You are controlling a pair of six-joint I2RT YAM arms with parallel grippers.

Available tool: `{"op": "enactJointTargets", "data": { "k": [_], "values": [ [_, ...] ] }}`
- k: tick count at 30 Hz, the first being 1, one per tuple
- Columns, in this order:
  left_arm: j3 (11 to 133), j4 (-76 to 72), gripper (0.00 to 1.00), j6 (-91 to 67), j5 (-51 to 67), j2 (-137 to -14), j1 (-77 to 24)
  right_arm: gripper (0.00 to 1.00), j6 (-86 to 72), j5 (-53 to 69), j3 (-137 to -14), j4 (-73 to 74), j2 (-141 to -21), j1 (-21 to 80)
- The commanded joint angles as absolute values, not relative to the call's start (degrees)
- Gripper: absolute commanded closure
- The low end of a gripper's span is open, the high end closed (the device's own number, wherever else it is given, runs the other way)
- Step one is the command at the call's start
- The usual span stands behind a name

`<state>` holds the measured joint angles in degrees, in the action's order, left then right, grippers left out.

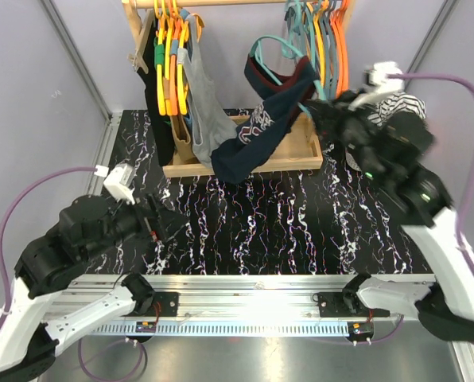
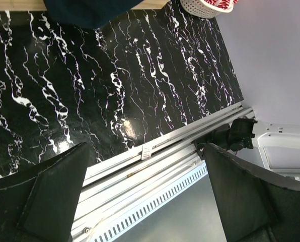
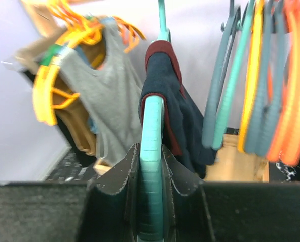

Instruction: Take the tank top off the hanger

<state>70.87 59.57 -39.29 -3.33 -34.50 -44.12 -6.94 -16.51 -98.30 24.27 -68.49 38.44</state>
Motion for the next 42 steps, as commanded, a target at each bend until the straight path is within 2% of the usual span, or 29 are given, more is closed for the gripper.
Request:
{"op": "enactJointTargets", "data": {
  "k": [1,6,14,18,21,25,29,36,37,38,39,40,41,42],
  "values": [
    [75.23,55.11,0.01,-35.07,-1.67,-39.27,-44.03,1.00,-10.02,-11.27,-96.78,20.56,-58.20,38.14],
    [80.84,53.18,0.01,-31.21,-0.44,-44.29,-44.03,1.00,-12.47,-6.95,-96.67,27.32,-49.85,38.14],
    [90.43,52.11,0.01,-23.74,1.41,-51.32,-44.03,1.00,-16.34,-2.29,-111.69,51.38,-48.25,38.23],
    [92.55,53.35,0.01,-18.04,0.61,-53.87,-44.03,1.00,-20.46,1.04,-113.73,60.97,-46.41,38.93],
    [88.61,49.51,0.01,-13.56,5.61,-54.14,-44.03,1.00,-24.60,3.51,-115.48,63.54,-45.00,40.95],
    [78.60,38.26,0.01,-9.67,21.84,-52.04,-44.03,1.00,-29.35,4.66,-114.70,63.20,-43.07,44.72],
    [70.25,32.26,0.01,-5.90,26.89,-51.50,-44.03,1.00,-32.86,5.62,-114.26,62.05,-42.45,47.19],
    [65.22,21.83,0.01,-6.85,34.70,-49.93,-43.68,1.00,-35.51,5.72,-117.33,64.95,-43.86,50.27],
    [64.95,20.58,0.08,-7.46,38.20,-50.10,-43.59,1.00,-35.68,5.19,-117.33,64.95,-43.77,50.27],
    [64.78,19.70,0.23,-8.43,40.41,-50.36,-43.59,1.00,-35.86,4.49,-117.07,64.26,-43.07,50.53],
    [64.95,18.82,0.44,-9.13,42.60,-51.67,-43.59,1.00,-36.03,2.22,-116.55,63.73,-42.54,50.62],
    [65.30,18.72,0.85,-9.75,46.54,-52.46,-43.59,1.00,-36.12,0.63,-116.37,63.46,-42.10,51.15],
    [66.26,19.33,1.00,-10.54,46.84,-53.34,-43.59,1.00,-36.30,-1.39,-116.11,63.02,-41.23,51.33],
    [66.44,22.64,1.00,-10.89,42.67,-54.22,-43.59,1.00,-36.21,-4.45,-115.84,63.28,-40.87,51.59]
  ]
}}
